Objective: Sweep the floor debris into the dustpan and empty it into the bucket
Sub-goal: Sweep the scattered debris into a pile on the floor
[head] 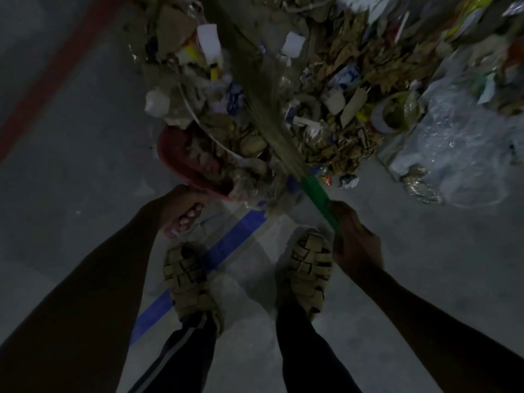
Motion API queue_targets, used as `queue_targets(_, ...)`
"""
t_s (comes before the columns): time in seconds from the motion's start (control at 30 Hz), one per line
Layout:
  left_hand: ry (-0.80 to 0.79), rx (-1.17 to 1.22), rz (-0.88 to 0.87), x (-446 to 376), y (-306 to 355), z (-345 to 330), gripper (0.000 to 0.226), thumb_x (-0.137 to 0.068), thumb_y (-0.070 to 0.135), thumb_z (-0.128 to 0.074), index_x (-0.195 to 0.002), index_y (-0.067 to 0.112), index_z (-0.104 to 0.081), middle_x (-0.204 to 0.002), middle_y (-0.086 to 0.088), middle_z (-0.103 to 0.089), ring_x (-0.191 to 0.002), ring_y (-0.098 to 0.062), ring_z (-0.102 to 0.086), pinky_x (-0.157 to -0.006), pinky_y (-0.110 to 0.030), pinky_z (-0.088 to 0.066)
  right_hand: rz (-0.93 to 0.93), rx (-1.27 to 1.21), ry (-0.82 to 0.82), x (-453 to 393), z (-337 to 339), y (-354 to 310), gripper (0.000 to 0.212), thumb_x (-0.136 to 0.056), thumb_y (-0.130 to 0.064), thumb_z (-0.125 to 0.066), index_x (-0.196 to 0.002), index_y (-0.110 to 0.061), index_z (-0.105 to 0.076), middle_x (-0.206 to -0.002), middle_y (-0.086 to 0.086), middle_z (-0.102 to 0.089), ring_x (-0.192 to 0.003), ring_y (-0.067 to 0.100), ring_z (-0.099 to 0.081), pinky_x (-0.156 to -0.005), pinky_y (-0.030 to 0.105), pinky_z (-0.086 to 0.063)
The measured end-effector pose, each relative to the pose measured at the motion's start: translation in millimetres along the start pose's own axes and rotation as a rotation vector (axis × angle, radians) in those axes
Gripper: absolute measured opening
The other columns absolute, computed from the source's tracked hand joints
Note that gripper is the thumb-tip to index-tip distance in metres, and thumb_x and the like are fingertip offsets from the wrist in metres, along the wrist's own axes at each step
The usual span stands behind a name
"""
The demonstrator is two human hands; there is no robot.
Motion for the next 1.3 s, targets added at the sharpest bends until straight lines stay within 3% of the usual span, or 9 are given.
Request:
queue_targets(0.17,0.004,0.048,-0.004,1.7,-3.6,-8.8,0.036,-0.090,0.016,-0.056,-0.057,0.013,-0.043,-0.048,-0.003,-0.033,-0.034,-0.015,-0.027,-0.042,-0.019,-0.023,-0.021,-0.058,-0.027,20.3,-14.8,-11.0,0.085,-0.068,0.003,-0.063,-0.145,-0.024,-0.037,-0.150,-0.001,-0.042,-0.077,0.031,-0.065,-0.054,0.032,-0.053)
queue_targets(0.33,-0.016,0.087,-0.034,13.9,2.7,-14.5,0.034,-0.089,0.016,-0.055,-0.056,0.014,-0.043,-0.047,-0.002,-0.033,-0.034,-0.015,-0.027,-0.040,-0.018,-0.023,-0.043,-0.071,-0.055,17.7,-12.4,-16.4,0.088,-0.063,0.001,-0.063,-0.144,-0.024,-0.039,-0.150,-0.002,-0.042,-0.072,0.029,-0.064,-0.055,0.028,-0.048)
queue_targets(0.73,-0.027,0.360,-0.132,89.1,43.5,-30.4,0.039,-0.089,0.008,-0.056,-0.055,0.013,-0.038,-0.043,-0.001,-0.029,-0.028,-0.013,-0.023,-0.038,-0.014,-0.020,0.038,-0.106,0.029,21.6,69.8,-62.8,0.088,-0.063,0.006,-0.066,-0.143,-0.023,-0.044,-0.148,-0.003,-0.046,-0.079,0.027,-0.067,-0.057,0.032,-0.055)
queue_targets(0.93,-0.013,0.370,-0.170,175.6,65.0,-18.9,0.036,-0.088,0.008,-0.059,-0.056,0.013,-0.041,-0.045,-0.002,-0.031,-0.031,-0.014,-0.024,-0.040,-0.016,-0.019,0.022,-0.129,0.053,42.1,142.5,-107.2,0.087,-0.066,0.004,-0.067,-0.142,-0.029,-0.041,-0.148,-0.006,-0.047,-0.083,0.025,-0.069,-0.061,0.037,-0.059)
queue_targets(1.3,0.041,0.456,-0.340,424.0,101.2,34.3,0.046,-0.090,0.007,-0.057,-0.049,0.015,-0.038,-0.041,-0.001,-0.030,-0.029,-0.014,-0.023,-0.037,-0.019,-0.021,0.076,0.005,0.083,90.5,337.6,-245.6,0.074,-0.080,0.000,-0.061,-0.146,-0.025,-0.039,-0.151,-0.005,-0.043,-0.093,0.024,-0.068,-0.065,0.038,-0.059)
Point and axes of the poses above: each hand's wrist, its own x-axis away from the middle knuckle, its own z-axis out of the back of the hand, y = z × x, the point moved 5 cm from there along -x, towards the middle knuckle
